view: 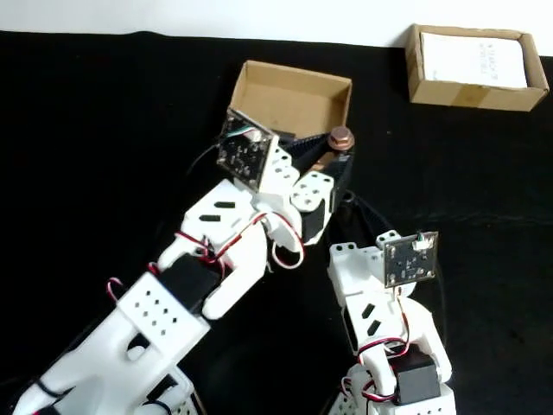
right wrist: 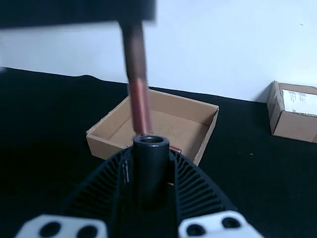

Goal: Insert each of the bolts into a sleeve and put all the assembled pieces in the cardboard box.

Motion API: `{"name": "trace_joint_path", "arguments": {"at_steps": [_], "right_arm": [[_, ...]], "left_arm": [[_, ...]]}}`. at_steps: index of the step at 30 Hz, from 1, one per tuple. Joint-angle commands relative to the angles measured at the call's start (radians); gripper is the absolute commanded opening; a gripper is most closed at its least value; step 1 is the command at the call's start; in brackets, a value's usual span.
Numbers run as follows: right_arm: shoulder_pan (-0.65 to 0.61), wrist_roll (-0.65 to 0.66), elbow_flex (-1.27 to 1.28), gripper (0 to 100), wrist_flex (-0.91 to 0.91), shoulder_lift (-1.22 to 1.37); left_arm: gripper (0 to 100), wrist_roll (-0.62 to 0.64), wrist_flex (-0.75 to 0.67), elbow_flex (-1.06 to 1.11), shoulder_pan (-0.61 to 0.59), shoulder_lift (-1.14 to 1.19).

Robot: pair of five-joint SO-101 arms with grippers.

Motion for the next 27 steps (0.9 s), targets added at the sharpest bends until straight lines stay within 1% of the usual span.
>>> {"name": "trace_joint_path", "arguments": {"at_steps": [1,10,13,15,19,22,24,27], "right_arm": [[0.002,0.009,-0.013,0.7,-0.024,-0.007],[0.002,0.009,-0.013,0.7,-0.024,-0.007],[0.002,0.009,-0.012,0.7,-0.024,-0.007],[0.002,0.009,-0.012,0.7,-0.025,-0.007],[0.004,0.009,-0.012,0.7,-0.07,-0.007],[0.004,0.011,-0.013,0.7,-0.091,-0.004],[0.004,0.041,-0.005,0.7,-0.091,-0.005],[0.004,0.061,-0.004,0.7,-0.094,-0.005]], "left_arm": [[1,-0.002,-0.002,-0.058,0.013,0.018],[1,0.002,0.005,-0.041,0.054,0.024],[1,0.074,0.005,-0.033,0.054,0.019],[1,0.094,0.011,-0.03,0.054,0.018],[1,0.095,0.12,-0.028,0.054,0.018],[1,0.095,0.233,-0.027,0.054,0.018],[1,0.094,0.302,-0.027,0.053,0.021],[1,0.092,0.359,-0.027,0.051,0.024]]}}
